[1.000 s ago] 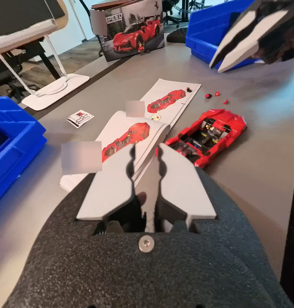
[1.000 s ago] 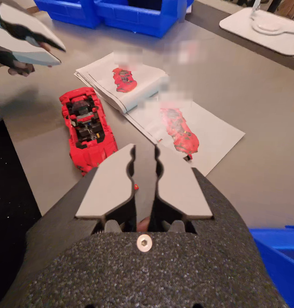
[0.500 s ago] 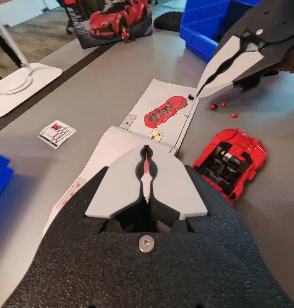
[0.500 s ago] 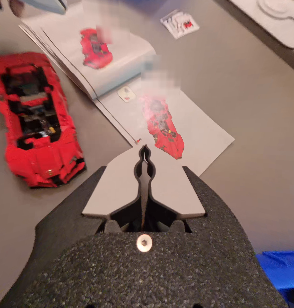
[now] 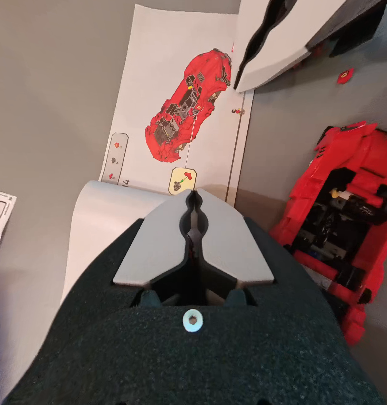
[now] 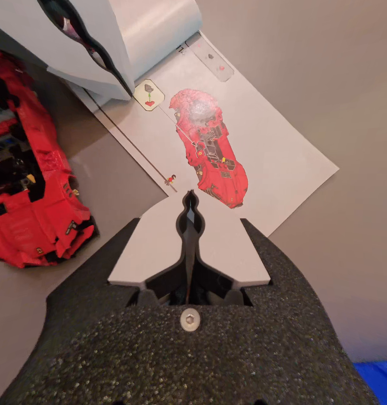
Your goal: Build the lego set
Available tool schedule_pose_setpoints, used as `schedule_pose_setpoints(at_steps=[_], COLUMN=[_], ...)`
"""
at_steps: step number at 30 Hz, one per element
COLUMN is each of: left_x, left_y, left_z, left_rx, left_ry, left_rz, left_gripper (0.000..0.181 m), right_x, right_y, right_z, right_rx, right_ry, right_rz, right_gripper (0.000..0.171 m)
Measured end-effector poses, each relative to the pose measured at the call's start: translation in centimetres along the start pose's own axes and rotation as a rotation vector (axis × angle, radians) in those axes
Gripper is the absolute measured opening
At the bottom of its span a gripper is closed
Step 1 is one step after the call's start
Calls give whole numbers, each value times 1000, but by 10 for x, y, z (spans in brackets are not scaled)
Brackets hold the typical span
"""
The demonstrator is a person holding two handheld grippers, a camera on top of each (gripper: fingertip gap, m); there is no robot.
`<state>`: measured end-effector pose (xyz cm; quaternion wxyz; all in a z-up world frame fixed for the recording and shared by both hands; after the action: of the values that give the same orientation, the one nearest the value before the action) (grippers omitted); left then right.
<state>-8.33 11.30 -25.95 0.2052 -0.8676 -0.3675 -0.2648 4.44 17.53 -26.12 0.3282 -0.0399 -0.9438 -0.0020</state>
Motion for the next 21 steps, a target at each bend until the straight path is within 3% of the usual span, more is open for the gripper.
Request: schedule_pose_setpoints(at_steps=[6,9,11,16,19,21], left_x=[-2,1,6,13,6,-6], left_y=[-2,-9,-12,-13,-8,-7], left_z=[-1,-9,-19,-32,-21,-9], left_rx=[-14,55,76,66,36,34], left_ry=[42,79,132,205,149,41], left_rz=[-41,-42,-64,-97,-89,-75], left_gripper=[0,0,0,0,0,0], right_x=[1,1,8,25,24,10], right_y=[-3,-1,3,1,-1,0], right_z=[1,1,-6,-15,-4,6], right_rx=[-41,-50,-136,-104,-80,-77], right_ry=[-20,-11,42,111,78,-32], right_rz=[-5,-44,-64,-52,-51,-33], right_gripper=[0,0,0,0,0,0])
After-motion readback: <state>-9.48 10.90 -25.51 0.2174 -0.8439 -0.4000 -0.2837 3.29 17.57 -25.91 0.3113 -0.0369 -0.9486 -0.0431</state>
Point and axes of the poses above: each gripper's, where its closed fingertips meet, z out along the fingers, x out of its top, y = z × x across the jaws, the point moved 5 cm from there along -z, back along the fingers, and after that the axes turned 4 degrees about x, right-handed, at the moved point
